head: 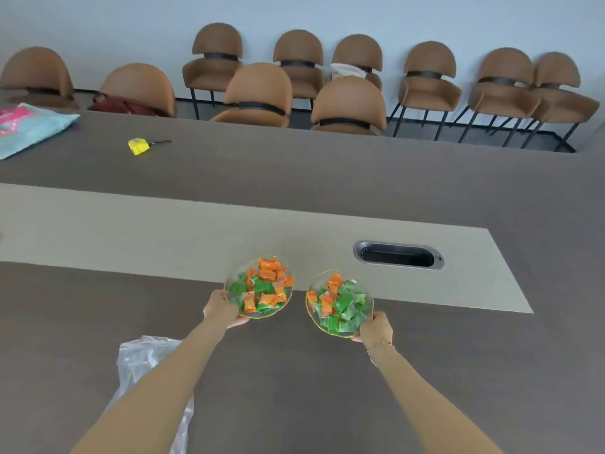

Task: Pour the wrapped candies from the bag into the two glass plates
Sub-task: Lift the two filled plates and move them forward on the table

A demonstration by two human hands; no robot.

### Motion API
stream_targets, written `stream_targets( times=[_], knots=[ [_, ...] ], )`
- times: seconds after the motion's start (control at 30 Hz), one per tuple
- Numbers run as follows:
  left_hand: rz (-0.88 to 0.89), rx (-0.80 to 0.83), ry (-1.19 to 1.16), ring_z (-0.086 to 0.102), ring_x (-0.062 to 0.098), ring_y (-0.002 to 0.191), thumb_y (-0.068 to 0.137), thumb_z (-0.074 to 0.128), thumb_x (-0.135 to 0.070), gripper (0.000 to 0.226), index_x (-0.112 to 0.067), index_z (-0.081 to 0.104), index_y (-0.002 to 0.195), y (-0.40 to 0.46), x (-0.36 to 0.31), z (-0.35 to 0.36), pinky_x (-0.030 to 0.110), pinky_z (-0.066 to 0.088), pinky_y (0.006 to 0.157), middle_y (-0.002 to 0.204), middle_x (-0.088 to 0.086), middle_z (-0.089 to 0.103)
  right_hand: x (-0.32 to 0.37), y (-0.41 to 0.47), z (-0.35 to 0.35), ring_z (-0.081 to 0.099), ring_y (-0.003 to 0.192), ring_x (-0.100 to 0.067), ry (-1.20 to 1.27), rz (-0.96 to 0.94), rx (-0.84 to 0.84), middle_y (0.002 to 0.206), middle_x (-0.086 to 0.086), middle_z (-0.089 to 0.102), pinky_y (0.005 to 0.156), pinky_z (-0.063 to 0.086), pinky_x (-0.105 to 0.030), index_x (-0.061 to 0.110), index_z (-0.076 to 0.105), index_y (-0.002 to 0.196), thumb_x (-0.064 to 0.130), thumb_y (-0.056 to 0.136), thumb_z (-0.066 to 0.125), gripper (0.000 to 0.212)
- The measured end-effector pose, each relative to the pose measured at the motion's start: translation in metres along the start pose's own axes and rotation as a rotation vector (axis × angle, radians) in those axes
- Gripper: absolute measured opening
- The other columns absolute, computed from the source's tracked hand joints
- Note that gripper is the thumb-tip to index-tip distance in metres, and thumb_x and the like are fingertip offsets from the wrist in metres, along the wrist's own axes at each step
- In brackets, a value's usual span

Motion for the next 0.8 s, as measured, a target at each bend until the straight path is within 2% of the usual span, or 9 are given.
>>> stream_targets(
  times=[0.1, 0.17, 0.27, 0.3, 0.37, 0.43, 0.5, 0.67, 0.8],
  knots=[
    [-0.037, -0.011, -0.070, 0.071, 0.044, 0.096, 0.092, 0.056, -0.007, 0.021, -0.009, 0.052, 0.112, 0.041, -0.034, 0.020, 0.052, 0.061, 0.085, 0.124, 0.015, 0.060, 0.034, 0.042, 0.021, 0.066, 0.074, -0.033, 0.056, -0.008, -0.005, 0.120, -0.022, 0.061, 0.046, 0.038, -0.023, 0.006, 0.040, 0.100, 0.002, 0.093, 0.027, 0.015],
    [-0.043, -0.024, -0.127, 0.066, 0.046, 0.107, 0.091, 0.053, 0.002, 0.032, -0.016, 0.047, 0.117, 0.071, -0.047, 0.035, 0.051, 0.061, 0.082, 0.129, 0.017, 0.052, 0.051, 0.072, 0.034, 0.069, 0.087, -0.038, 0.059, -0.010, -0.010, 0.119, -0.023, 0.061, 0.045, 0.039, -0.024, 0.006, 0.039, 0.099, 0.001, 0.094, 0.028, 0.014],
    [-0.049, -0.012, -0.120, 0.067, 0.047, 0.102, 0.092, 0.047, 0.006, 0.034, -0.020, 0.041, 0.113, 0.108, -0.057, 0.058, 0.047, 0.063, 0.064, 0.134, 0.019, 0.051, 0.067, 0.111, 0.050, 0.066, 0.100, -0.042, 0.054, 0.010, -0.028, 0.119, -0.028, 0.061, 0.056, 0.054, -0.032, 0.007, 0.038, 0.093, -0.001, 0.094, 0.030, 0.012],
    [-0.046, -0.015, -0.121, 0.068, 0.047, 0.098, 0.093, 0.047, 0.006, 0.033, -0.021, 0.039, 0.111, 0.118, -0.059, 0.064, 0.046, 0.063, 0.063, 0.136, 0.020, 0.051, 0.069, 0.121, 0.054, 0.065, 0.103, -0.043, 0.082, 0.025, -0.034, 0.120, -0.030, 0.059, 0.057, 0.055, -0.027, 0.007, 0.038, 0.089, -0.002, 0.094, 0.029, 0.014],
    [-0.063, -0.010, -0.107, 0.069, 0.046, 0.094, 0.093, 0.046, 0.005, 0.032, -0.021, 0.039, 0.111, 0.136, -0.058, 0.074, 0.047, 0.064, 0.065, 0.138, 0.021, 0.052, 0.072, 0.138, 0.059, 0.065, 0.105, -0.042, 0.102, 0.051, -0.038, 0.121, -0.030, 0.059, 0.045, 0.045, -0.024, 0.008, 0.038, 0.091, -0.002, 0.094, 0.029, 0.014],
    [-0.086, -0.020, -0.116, 0.067, 0.049, 0.103, 0.093, 0.047, 0.003, 0.030, -0.020, 0.041, 0.110, 0.149, -0.054, 0.080, 0.050, 0.061, 0.076, 0.139, 0.021, 0.051, 0.071, 0.150, 0.062, 0.068, 0.098, -0.041, 0.101, 0.056, -0.041, 0.120, -0.027, 0.061, 0.044, 0.037, -0.023, 0.007, 0.037, 0.099, -0.001, 0.094, 0.030, 0.012],
    [-0.096, -0.038, -0.116, 0.065, 0.051, 0.107, 0.093, 0.047, 0.003, 0.028, -0.020, 0.042, 0.108, 0.159, -0.050, 0.085, 0.052, 0.059, 0.082, 0.140, 0.021, 0.051, 0.069, 0.158, 0.064, 0.068, 0.095, -0.040, 0.114, 0.056, -0.062, 0.121, -0.025, 0.060, 0.044, 0.036, -0.023, 0.007, 0.038, 0.101, -0.001, 0.093, 0.031, 0.013],
    [-0.091, -0.008, -0.151, 0.069, 0.047, 0.099, 0.093, 0.055, -0.003, 0.023, -0.017, 0.047, 0.109, 0.170, -0.047, 0.092, 0.050, 0.060, 0.080, 0.131, 0.015, 0.055, 0.064, 0.169, 0.069, 0.068, 0.081, -0.038, 0.121, 0.051, -0.096, 0.124, -0.024, 0.059, 0.045, 0.037, -0.024, 0.000, 0.043, 0.117, 0.003, 0.096, 0.027, 0.026],
    [-0.073, -0.011, -0.114, 0.071, 0.031, 0.066, 0.093, 0.052, -0.003, 0.018, -0.019, 0.057, 0.100, 0.161, -0.048, 0.090, 0.035, 0.064, 0.058, 0.107, 0.008, 0.064, 0.064, 0.172, 0.074, 0.066, 0.077, -0.039, 0.187, 0.061, -0.097, 0.126, -0.026, 0.058, 0.049, 0.041, -0.026, -0.004, 0.041, 0.125, 0.007, 0.098, 0.028, 0.032]
  ],
)
Point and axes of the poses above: each hand's wrist, its own y-axis towards the middle knuckle, its own z-axis out of the palm, x = y × z, the point moved 5 cm from there along y, towards the middle knuckle
